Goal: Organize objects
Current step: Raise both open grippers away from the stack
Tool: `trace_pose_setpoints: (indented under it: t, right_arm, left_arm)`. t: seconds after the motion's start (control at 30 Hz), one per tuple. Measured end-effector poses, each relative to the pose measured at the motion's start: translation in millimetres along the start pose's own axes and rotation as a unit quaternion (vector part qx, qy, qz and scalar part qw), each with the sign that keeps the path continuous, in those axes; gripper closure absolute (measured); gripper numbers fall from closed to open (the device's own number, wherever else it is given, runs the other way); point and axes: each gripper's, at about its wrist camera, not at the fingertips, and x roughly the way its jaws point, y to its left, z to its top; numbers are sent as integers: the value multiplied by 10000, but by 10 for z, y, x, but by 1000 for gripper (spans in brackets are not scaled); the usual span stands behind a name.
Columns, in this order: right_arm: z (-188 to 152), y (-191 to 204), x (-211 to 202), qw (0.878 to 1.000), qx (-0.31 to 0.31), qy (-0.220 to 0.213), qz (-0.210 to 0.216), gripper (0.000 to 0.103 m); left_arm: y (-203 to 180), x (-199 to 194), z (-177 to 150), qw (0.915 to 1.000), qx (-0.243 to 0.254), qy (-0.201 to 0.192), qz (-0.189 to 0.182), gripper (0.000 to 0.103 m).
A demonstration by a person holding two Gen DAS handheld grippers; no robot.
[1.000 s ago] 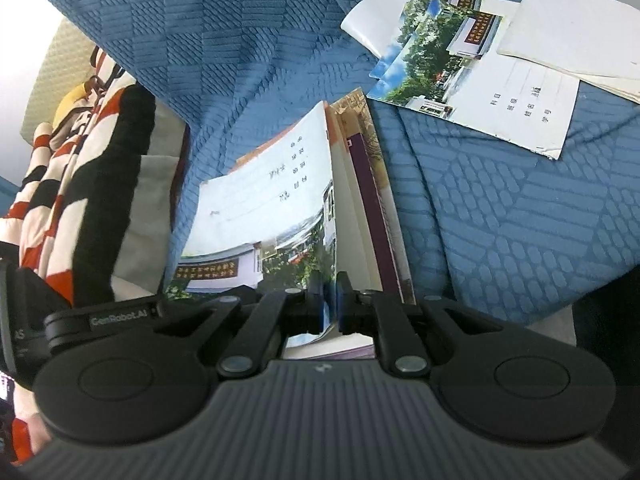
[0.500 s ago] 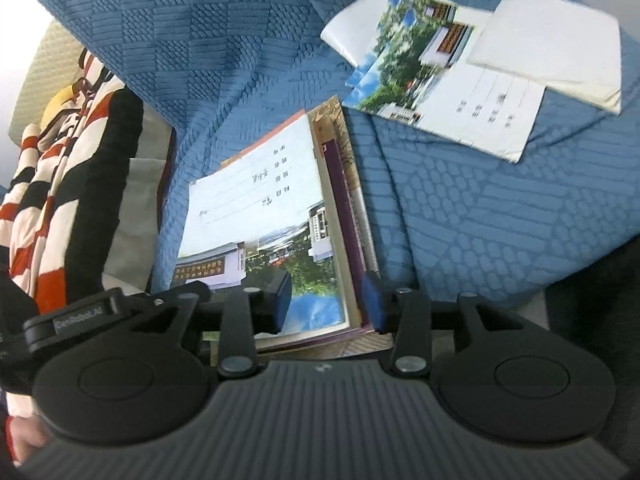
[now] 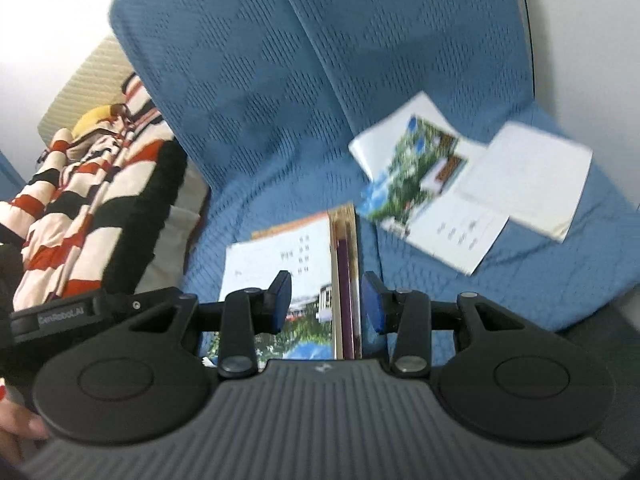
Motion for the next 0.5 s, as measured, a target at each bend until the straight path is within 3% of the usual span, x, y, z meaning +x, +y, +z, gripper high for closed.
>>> trace_pose_setpoints:
  t: [0.2,0.5]
  right_arm:
    - [24,-54,-375,9996,-78,-258,-20,60]
    - [-21,-293,-821,9986,24,-458,-279,60]
  left_arm:
    - [-450,-284,-67,9992,300,-231,-84,1]
    - [-988,-470,-308,9978,549,-294,-246,1]
